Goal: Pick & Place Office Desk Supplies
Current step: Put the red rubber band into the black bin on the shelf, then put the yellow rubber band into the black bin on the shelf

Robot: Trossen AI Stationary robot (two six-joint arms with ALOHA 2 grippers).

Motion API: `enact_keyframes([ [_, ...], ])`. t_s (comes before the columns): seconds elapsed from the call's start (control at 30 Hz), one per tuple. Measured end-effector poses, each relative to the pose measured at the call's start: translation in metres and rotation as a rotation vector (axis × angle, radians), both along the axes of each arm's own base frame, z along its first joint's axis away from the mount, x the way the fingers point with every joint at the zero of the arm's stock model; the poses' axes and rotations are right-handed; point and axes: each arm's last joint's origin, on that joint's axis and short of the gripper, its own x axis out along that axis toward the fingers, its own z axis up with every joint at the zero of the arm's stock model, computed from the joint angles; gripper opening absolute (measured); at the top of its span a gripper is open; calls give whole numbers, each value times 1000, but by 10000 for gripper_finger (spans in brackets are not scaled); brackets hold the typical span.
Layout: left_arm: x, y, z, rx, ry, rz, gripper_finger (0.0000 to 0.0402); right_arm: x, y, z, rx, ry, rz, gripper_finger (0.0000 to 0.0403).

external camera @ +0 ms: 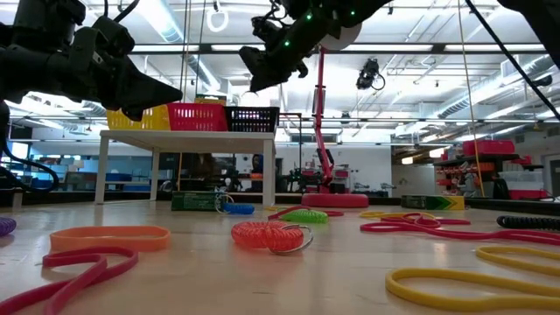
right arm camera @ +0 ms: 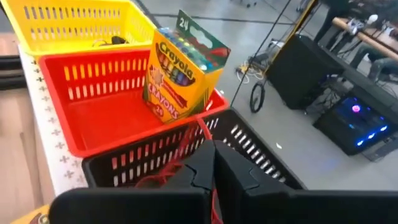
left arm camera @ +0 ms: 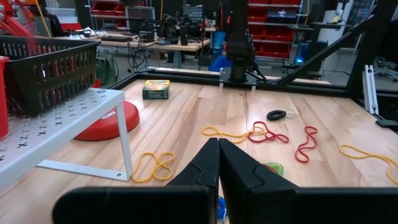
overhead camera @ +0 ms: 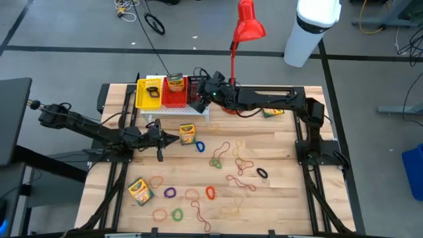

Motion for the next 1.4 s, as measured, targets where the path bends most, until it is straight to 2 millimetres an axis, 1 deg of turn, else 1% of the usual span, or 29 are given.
enact_keyframes([
  [0.1,0,0,0,0,1,0,10,0,0,-2,-1,14,-6,15],
  [0.2,0,0,0,0,0,0,10,0,0,-1,-10,11,-22,31],
  [0.47,0,0,0,0,0,0,10,-1,-1,0,-7,0,-50,125],
  [0.57,0,0,0,0,0,0,10,-1,0,1,-8,-2,-50,150],
  [0.63,0,0,0,0,0,0,10,-4,0,5,-9,-5,-50,157],
  [0.7,0,0,0,0,0,0,10,-9,2,14,-10,-13,-49,156],
  [0.8,0,0,0,0,0,0,10,-18,10,28,-11,-12,-38,137],
  [0.9,0,0,0,0,1,0,10,-26,29,41,3,-7,19,98],
  [0.97,0,0,0,0,0,0,10,-30,43,44,16,-16,82,62],
  [1.03,0,0,0,0,0,0,10,-33,56,38,39,-29,153,24],
  [1.07,0,0,0,0,0,0,10,-35,63,32,52,-35,193,12],
  [1.13,0,0,0,0,0,0,10,-38,77,17,67,-60,255,12],
  [1.27,0,0,0,0,0,0,10,-50,108,-11,59,-90,296,25],
  [1.4,0,0,0,0,0,0,10,-68,137,-44,37,-89,315,7],
])
